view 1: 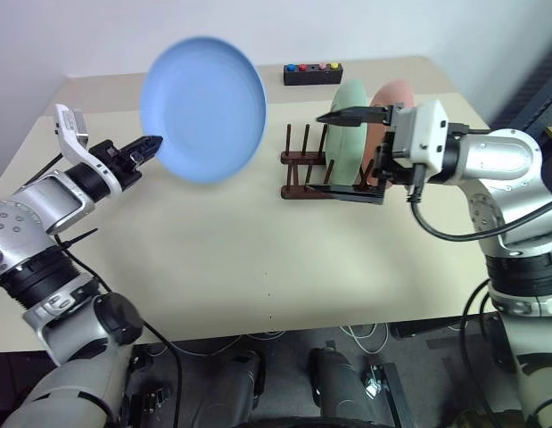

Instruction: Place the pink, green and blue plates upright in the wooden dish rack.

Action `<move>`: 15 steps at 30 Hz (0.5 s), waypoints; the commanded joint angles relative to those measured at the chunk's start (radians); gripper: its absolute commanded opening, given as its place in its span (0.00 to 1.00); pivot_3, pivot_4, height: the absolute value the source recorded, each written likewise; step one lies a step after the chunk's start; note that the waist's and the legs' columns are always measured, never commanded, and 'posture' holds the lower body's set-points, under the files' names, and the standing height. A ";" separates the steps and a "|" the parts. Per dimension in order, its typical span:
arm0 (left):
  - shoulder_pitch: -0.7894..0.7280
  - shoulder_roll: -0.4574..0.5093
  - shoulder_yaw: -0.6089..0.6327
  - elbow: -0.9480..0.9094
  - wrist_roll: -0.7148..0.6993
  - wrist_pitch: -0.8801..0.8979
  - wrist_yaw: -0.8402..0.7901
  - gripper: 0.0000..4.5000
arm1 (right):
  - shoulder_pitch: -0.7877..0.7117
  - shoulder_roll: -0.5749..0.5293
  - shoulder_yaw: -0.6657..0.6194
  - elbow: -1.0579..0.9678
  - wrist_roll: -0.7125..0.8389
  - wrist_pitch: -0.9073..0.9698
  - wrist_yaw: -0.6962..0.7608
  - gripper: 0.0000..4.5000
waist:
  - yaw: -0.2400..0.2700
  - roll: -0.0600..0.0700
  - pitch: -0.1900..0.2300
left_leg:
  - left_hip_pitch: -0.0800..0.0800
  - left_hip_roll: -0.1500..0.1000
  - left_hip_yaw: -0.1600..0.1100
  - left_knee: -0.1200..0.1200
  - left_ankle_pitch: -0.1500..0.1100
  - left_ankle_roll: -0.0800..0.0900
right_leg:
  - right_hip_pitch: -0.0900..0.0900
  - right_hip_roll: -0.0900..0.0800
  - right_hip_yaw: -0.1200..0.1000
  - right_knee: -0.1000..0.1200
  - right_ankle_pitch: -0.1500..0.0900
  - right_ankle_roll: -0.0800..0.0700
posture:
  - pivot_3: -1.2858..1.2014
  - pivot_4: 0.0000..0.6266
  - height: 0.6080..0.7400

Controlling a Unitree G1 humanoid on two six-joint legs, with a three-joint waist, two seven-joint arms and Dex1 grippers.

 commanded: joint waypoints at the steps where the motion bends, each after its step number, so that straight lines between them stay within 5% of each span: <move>1: -0.023 -0.088 0.051 -0.085 -0.069 -0.091 0.108 0.01 | -0.089 0.021 0.038 0.063 -0.213 -0.309 -0.083 1.00 | 0.000 -0.001 -0.001 | 0.000 0.000 0.000 0.000 0.000 0.000 | 0.000 0.000 0.000 0.000 0.000 0.000 | 0.52 0.24 1.00; 8: 0.013 -0.237 -0.030 -0.208 -0.126 -0.220 0.232 0.01 | -0.170 0.034 0.153 0.226 -0.569 -0.602 -0.251 1.00 | 0.001 -0.006 0.000 | 0.000 0.000 0.000 0.000 0.000 -0.001 | 0.000 0.003 0.000 0.000 0.000 0.000 | 0.52 0.24 1.00; 15: 0.078 -0.323 -0.233 -0.363 -0.120 -0.318 0.299 0.01 | -0.176 0.125 0.207 0.274 -0.820 -0.515 -0.461 1.00 | 0.002 -0.006 0.000 | 0.000 0.000 0.000 0.000 0.001 -0.002 | 0.000 0.004 0.001 0.000 0.001 -0.001 | 0.52 0.24 1.00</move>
